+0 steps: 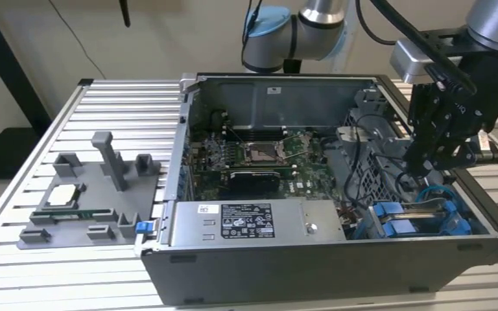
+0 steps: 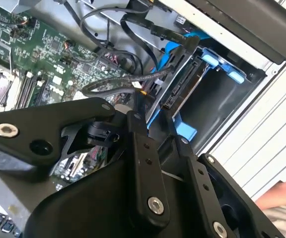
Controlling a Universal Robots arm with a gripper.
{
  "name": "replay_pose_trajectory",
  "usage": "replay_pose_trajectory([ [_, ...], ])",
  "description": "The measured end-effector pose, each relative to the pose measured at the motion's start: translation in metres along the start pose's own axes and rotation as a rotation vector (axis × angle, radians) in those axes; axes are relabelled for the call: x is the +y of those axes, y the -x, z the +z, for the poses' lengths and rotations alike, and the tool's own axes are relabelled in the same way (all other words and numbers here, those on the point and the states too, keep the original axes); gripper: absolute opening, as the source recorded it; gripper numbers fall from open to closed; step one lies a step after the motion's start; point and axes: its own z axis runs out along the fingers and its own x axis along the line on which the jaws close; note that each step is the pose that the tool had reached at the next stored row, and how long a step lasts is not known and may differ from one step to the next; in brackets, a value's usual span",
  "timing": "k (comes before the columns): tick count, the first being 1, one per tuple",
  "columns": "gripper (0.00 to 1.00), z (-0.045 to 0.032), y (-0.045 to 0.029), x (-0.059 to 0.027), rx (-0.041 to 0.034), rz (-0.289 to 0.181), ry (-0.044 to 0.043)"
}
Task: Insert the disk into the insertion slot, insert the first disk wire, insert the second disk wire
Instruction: 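Insert the first disk wire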
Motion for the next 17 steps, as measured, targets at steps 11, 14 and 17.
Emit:
replay_pose_trajectory([
  [11, 1.00, 0.0025, -0.0001, 0.0074, -0.0022, -0.009, -0.0411],
  [14, 1.00, 0.0027, 0.0003, 0.0075, -0.0021, -0.010, -0.0451],
  [17, 0.00, 0.0027, 0.0003, 0.0076, -0.0022, -0.009, -0.0460],
])
